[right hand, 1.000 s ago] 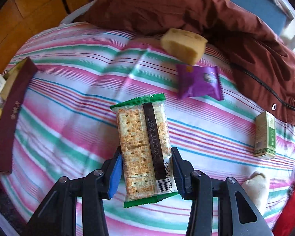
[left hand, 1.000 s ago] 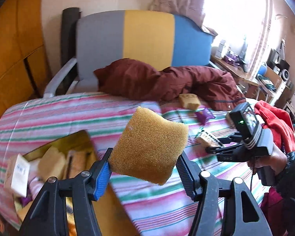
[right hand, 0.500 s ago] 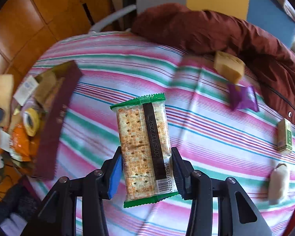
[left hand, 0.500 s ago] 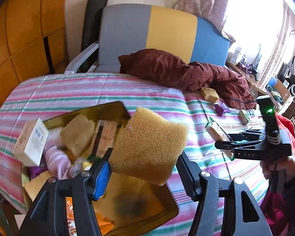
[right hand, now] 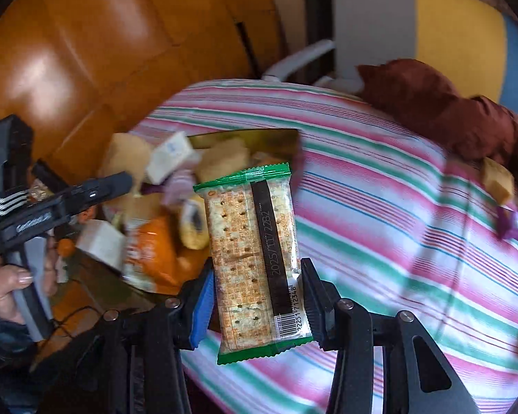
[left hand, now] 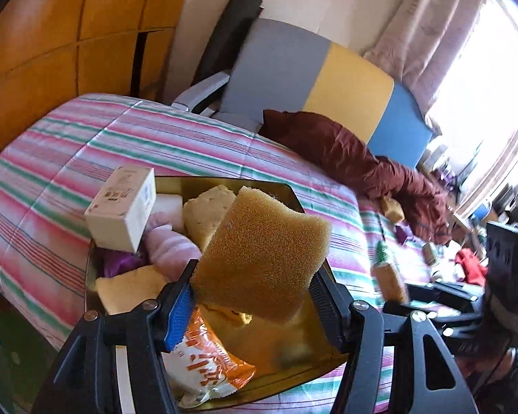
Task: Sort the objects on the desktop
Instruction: 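Carry the yellow sponge and cracker pack to the gold tray and release, then withdraw both grippers from the gold tray and reach back toward the bed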
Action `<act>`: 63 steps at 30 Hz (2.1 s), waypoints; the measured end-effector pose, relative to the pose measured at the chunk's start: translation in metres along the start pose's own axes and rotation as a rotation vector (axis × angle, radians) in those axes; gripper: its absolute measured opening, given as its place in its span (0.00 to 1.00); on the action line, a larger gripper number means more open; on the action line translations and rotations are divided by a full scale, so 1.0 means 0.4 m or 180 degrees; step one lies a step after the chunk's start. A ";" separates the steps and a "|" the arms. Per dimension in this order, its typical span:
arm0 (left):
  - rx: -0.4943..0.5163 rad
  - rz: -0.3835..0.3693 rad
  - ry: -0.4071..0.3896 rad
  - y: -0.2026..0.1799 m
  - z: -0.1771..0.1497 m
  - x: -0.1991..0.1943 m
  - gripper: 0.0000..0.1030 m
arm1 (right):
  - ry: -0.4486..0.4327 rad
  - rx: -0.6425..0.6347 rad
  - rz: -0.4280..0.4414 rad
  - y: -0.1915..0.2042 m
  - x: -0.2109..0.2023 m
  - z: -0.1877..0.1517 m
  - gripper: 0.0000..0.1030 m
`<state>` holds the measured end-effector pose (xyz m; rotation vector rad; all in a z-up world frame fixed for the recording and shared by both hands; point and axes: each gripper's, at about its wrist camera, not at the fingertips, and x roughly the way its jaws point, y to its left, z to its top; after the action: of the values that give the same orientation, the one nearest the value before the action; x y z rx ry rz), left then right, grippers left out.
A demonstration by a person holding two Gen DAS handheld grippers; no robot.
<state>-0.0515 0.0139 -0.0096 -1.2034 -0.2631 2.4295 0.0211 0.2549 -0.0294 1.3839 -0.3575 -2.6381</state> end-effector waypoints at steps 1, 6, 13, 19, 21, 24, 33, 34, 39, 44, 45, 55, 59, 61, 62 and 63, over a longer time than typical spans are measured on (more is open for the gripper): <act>-0.0043 -0.0074 0.0014 0.008 -0.002 -0.002 0.61 | -0.0002 0.0002 0.0016 0.017 0.012 0.004 0.45; -0.0070 -0.0385 0.0254 0.010 -0.027 0.045 0.69 | 0.0153 0.0066 0.0167 0.063 0.095 0.008 0.53; -0.0251 -0.0362 0.0386 0.037 -0.059 0.078 0.71 | 0.0258 0.0007 0.0063 0.084 0.115 -0.040 0.53; -0.0038 -0.0068 0.0238 0.031 -0.063 0.048 0.70 | 0.0252 -0.0018 -0.0120 0.075 0.101 -0.071 0.58; 0.0164 0.0077 0.0135 0.002 -0.066 0.033 0.70 | 0.0225 -0.0086 -0.0180 0.081 0.095 -0.079 0.58; 0.0391 0.0205 0.0018 -0.033 -0.064 0.018 0.70 | 0.0170 -0.0189 -0.0293 0.094 0.087 -0.087 0.69; 0.0775 0.0445 -0.0189 -0.102 -0.074 -0.005 0.70 | 0.0000 -0.0186 -0.0438 0.079 0.068 -0.123 0.77; 0.0781 0.0449 -0.0192 -0.103 -0.076 -0.006 0.70 | -0.0026 -0.0170 -0.0441 0.073 0.064 -0.126 0.79; 0.0769 0.0553 -0.0204 -0.104 -0.081 -0.004 0.69 | -0.0153 0.0006 -0.0513 0.037 0.040 -0.133 0.81; 0.0786 0.0556 -0.0185 -0.105 -0.086 0.003 0.69 | -0.0239 0.0182 -0.0497 -0.009 0.012 -0.132 0.81; 0.0793 0.0559 -0.0175 -0.107 -0.087 0.005 0.69 | -0.0230 0.0178 -0.0528 -0.015 0.009 -0.132 0.81; 0.0819 0.0502 -0.0109 -0.119 -0.093 0.015 0.70 | -0.0160 0.0212 -0.0772 -0.094 -0.034 -0.123 0.63; 0.0822 0.0493 -0.0087 -0.122 -0.091 0.021 0.70 | -0.0129 0.0294 -0.0879 -0.138 -0.050 -0.122 0.63; 0.0837 0.0493 -0.0072 -0.126 -0.092 0.024 0.70 | -0.0109 0.0346 -0.0918 -0.158 -0.057 -0.123 0.61; 0.0851 0.0492 -0.0071 -0.130 -0.093 0.025 0.70 | -0.0096 0.0383 -0.0924 -0.170 -0.060 -0.124 0.61; 0.0872 0.0483 -0.0075 -0.133 -0.093 0.025 0.70 | -0.0079 0.0439 -0.0932 -0.184 -0.063 -0.125 0.61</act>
<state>-0.0122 0.0656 -0.0211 -1.1077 0.1565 2.5075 0.0755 0.3245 -0.0570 1.5535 -0.3716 -2.9156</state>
